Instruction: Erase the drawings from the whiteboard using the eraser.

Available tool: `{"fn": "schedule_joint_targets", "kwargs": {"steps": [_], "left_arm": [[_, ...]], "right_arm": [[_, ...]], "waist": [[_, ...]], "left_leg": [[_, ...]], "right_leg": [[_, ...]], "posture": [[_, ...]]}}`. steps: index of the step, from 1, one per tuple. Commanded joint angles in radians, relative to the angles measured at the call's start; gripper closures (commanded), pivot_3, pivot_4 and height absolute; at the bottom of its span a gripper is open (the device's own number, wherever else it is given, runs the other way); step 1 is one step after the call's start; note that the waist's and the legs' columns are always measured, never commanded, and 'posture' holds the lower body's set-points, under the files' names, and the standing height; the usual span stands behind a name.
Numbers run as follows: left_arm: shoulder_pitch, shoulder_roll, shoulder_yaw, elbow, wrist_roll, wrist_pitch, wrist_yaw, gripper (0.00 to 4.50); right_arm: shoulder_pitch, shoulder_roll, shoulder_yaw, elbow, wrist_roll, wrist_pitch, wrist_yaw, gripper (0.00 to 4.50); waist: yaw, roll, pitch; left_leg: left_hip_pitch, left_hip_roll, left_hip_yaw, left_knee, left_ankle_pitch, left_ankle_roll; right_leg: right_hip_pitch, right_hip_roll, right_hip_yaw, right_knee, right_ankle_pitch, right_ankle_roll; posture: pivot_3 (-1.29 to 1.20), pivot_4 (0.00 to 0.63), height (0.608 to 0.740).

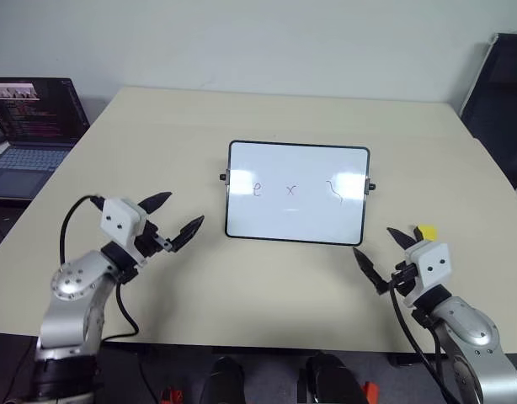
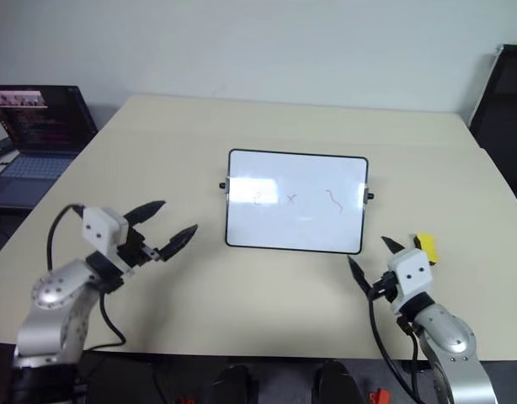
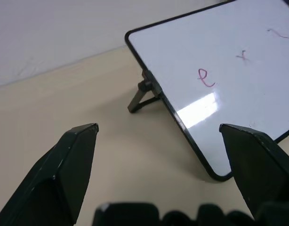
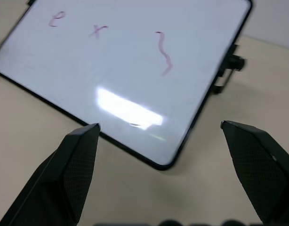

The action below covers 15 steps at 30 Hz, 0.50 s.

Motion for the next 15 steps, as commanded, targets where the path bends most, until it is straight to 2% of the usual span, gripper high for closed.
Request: {"fn": "schedule_joint_targets", "kwargs": {"steps": [1,8,15], "left_arm": [[-0.086,0.040,-0.033,-0.032,-0.072,0.070,-0.103,0.00],[-0.259,0.083,-0.149,-0.042,-0.109,0.161,-0.292,0.00],[-0.466,0.031,-0.320,0.032,-0.064,0.180,-0.466,0.00]], "right_arm": [[-0.035,-0.025,-0.068,-0.108,0.090,0.168,-0.024,0.07],[-0.105,-0.056,-0.189,-0.195,0.172,0.442,-0.116,0.07],[-0.177,-0.066,-0.207,-0.187,0.192,0.577,-0.168,0.07]], "waist": [[-0.001,0.000,0.000],[-0.004,0.000,0.000],[-0.005,0.000,0.000]], "left_leg": [[0.000,0.000,0.000,0.000,0.000,0.000],[0.000,0.000,-0.001,-0.001,0.000,0.000],[0.000,0.000,-0.001,0.000,0.000,0.000]], "right_leg": [[0.000,0.000,0.000,0.000,0.000,0.000],[0.000,0.001,0.000,0.001,-0.001,0.001],[0.000,0.001,0.000,0.001,0.000,0.001]], "posture": [[0.00,0.150,0.740],[0.00,0.150,0.740],[0.00,0.150,0.740]]}}
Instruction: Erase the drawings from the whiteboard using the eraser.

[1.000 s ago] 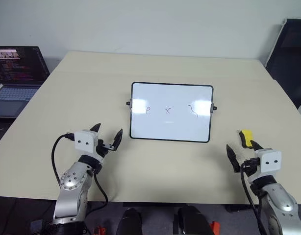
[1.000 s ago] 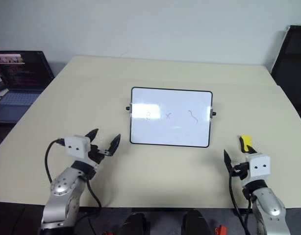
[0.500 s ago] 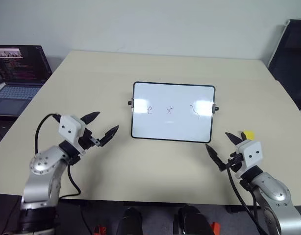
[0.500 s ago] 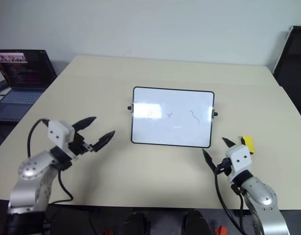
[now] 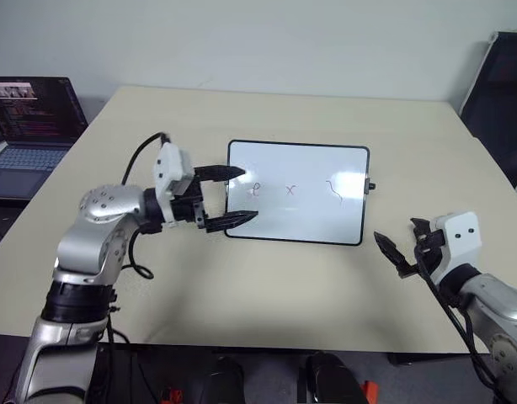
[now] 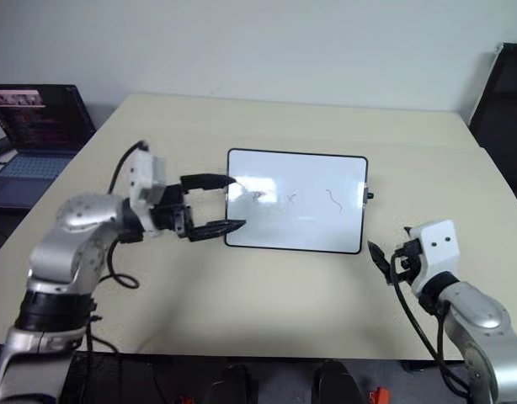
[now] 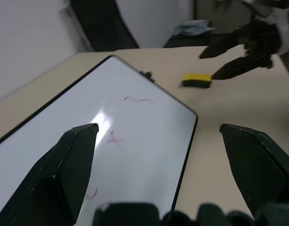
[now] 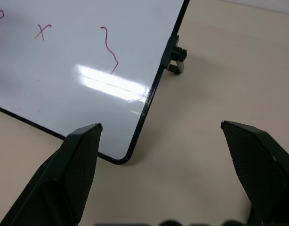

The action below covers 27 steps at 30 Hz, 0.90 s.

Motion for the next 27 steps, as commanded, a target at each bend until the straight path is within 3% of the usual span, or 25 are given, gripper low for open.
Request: {"fn": "schedule_joint_targets", "kwargs": {"steps": [1,8,13,27], "left_arm": [[-0.082,-0.035,-0.071,0.025,0.018,-0.008,-0.073,0.00],[-0.202,-0.136,-0.135,0.122,0.064,-0.074,-0.138,0.00],[-0.240,-0.197,-0.156,0.130,0.071,-0.093,-0.163,0.00],[-0.228,-0.203,-0.142,0.133,0.087,-0.104,-0.160,0.00]], "right_arm": [[-0.047,-0.002,-0.014,0.006,0.002,0.056,-0.039,0.07],[-0.209,0.025,-0.104,0.249,-0.033,0.116,-0.140,0.07],[-0.267,-0.040,-0.096,0.455,-0.082,0.042,-0.104,0.07],[-0.275,-0.039,-0.072,0.637,-0.094,-0.031,-0.043,0.07]], "waist": [[0.000,0.000,0.000],[-0.002,0.001,0.001],[-0.002,0.001,0.001],[-0.015,0.004,0.003]], "left_leg": [[0.000,0.000,0.000,0.000,0.000,0.000],[-0.001,0.000,-0.001,0.000,0.000,0.000],[-0.002,0.000,-0.001,0.000,0.000,0.001],[-0.002,0.000,-0.002,0.000,0.000,0.001]], "right_leg": [[0.000,0.000,0.000,0.000,0.000,0.000],[0.000,0.001,0.000,0.000,0.000,0.000],[0.000,0.001,0.000,0.000,0.000,0.002],[0.000,0.001,0.000,0.001,0.003,0.007]], "posture": [[0.00,0.150,0.740],[0.00,0.150,0.740],[0.00,0.150,0.740],[0.00,0.150,0.740]]}}
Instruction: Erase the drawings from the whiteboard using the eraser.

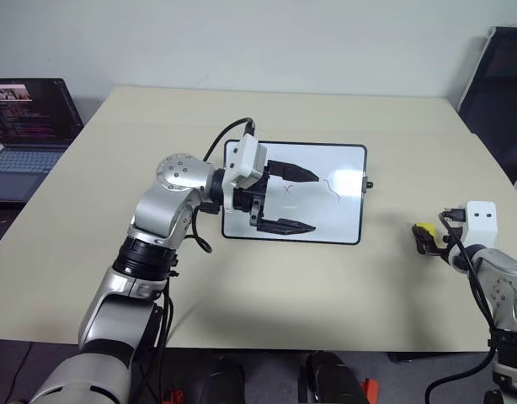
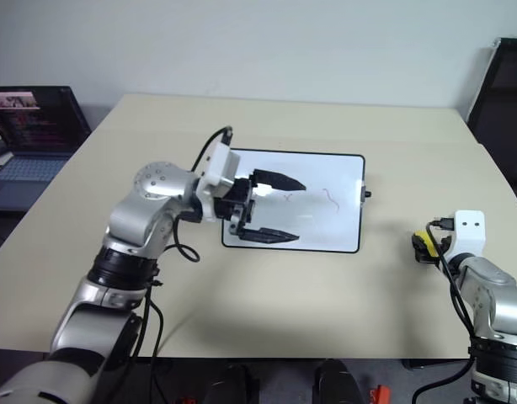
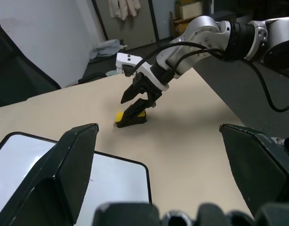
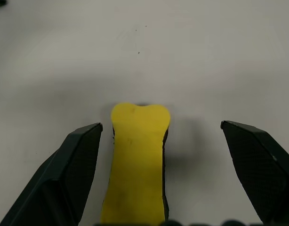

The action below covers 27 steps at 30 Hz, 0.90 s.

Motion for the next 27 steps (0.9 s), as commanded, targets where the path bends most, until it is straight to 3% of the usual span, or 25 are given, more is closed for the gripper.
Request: {"fn": "schedule_joint_targets", "kwargs": {"steps": [1,4,7,15,22,27], "left_arm": [[-0.008,0.004,0.020,-0.015,-0.002,-0.010,0.000,0.00],[-0.003,0.004,0.020,-0.019,-0.001,-0.008,0.003,0.00],[0.003,0.008,0.020,-0.024,0.000,-0.005,0.005,0.00],[0.026,0.032,0.042,-0.025,0.009,0.014,0.045,0.00],[0.124,0.102,0.097,-0.074,0.071,0.061,0.209,0.00],[0.314,0.137,0.128,-0.295,0.076,0.154,0.342,0.00]], "right_arm": [[-0.012,0.006,0.007,-0.001,-0.006,-0.025,0.001,0.07],[-0.011,0.015,0.020,0.014,-0.014,-0.035,-0.004,0.07],[-0.017,0.022,0.028,0.038,-0.026,-0.049,-0.018,0.64],[-0.034,0.043,0.022,0.033,-0.031,-0.071,-0.028,3.37],[0.049,0.029,0.064,-0.175,-0.033,-0.067,0.009,3.38],[0.136,0.028,0.204,-0.523,-0.067,-0.051,-0.009,3.38]], "waist": [[-0.004,0.000,0.000],[-0.008,0.000,0.000],[-0.008,0.000,0.000],[-0.010,0.000,0.000],[-0.012,0.003,0.002],[-0.014,0.004,0.002]], "left_leg": [[0.000,0.000,0.000,0.000,0.000,0.000],[0.000,0.000,0.000,0.000,0.000,0.000],[0.000,0.000,0.000,0.000,0.000,0.000],[0.000,0.000,0.000,0.000,0.000,0.000],[0.000,0.000,-0.001,0.000,0.000,0.000],[0.000,0.001,-0.001,-0.001,0.000,0.000]], "right_leg": [[0.000,0.000,0.000,0.000,0.000,0.000],[0.000,0.000,0.000,0.000,0.000,0.000],[0.000,0.000,0.000,0.000,0.000,0.000],[0.000,0.000,0.000,0.000,0.000,0.000],[0.000,0.000,0.000,0.001,0.000,0.001],[0.000,0.000,0.000,0.001,-0.001,0.001]], "posture": [[0.00,0.150,0.740],[0.00,0.150,0.740],[0.00,0.150,0.740],[0.00,0.150,0.740],[0.00,0.150,0.740],[0.00,0.150,0.740]]}}
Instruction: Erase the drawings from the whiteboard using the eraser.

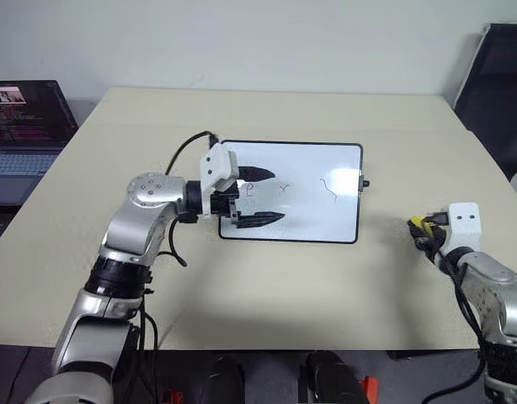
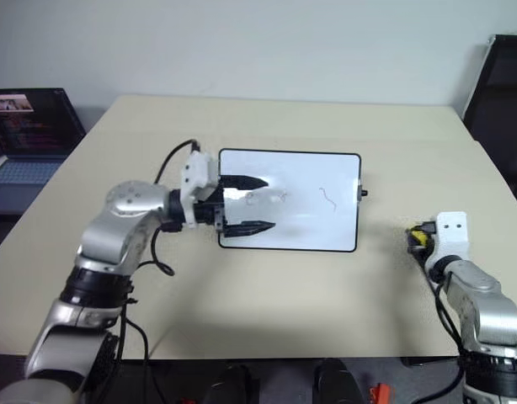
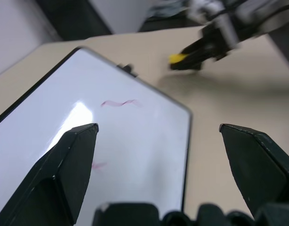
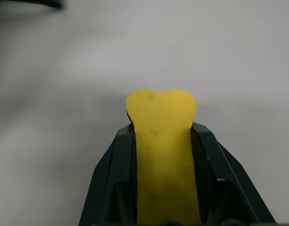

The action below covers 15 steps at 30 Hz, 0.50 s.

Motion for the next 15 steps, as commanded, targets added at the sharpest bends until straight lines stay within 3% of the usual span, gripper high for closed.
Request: {"fn": "schedule_joint_targets", "kwargs": {"steps": [1,7,15], "left_arm": [[0.062,0.022,0.015,-0.151,0.001,0.050,0.062,0.00],[0.096,0.030,0.005,-0.138,0.050,0.045,0.116,0.00],[0.126,0.045,0.012,-0.102,0.050,-0.005,0.087,0.00]], "right_arm": [[-0.018,0.020,0.064,-0.224,-0.001,0.026,-0.026,3.38],[-0.162,0.040,0.255,-0.278,-0.054,0.080,-0.046,3.38],[-0.432,0.046,0.437,0.083,-0.235,-0.078,-0.030,3.39]], "waist": [[0.000,0.000,0.000],[0.003,-0.001,0.000],[0.002,-0.001,0.001]], "left_leg": [[0.000,0.000,0.000,0.000,0.000,0.000],[0.000,0.000,-0.001,0.006,0.001,0.001],[-0.003,0.000,-0.001,0.008,0.001,0.001]], "right_leg": [[0.000,0.000,0.000,0.000,0.000,0.000],[0.001,0.000,0.001,0.000,0.000,-0.007],[0.000,0.001,0.001,0.000,0.001,-0.007]], "posture": [[0.00,0.150,0.740],[0.00,0.150,0.740],[0.00,0.150,0.740]]}}
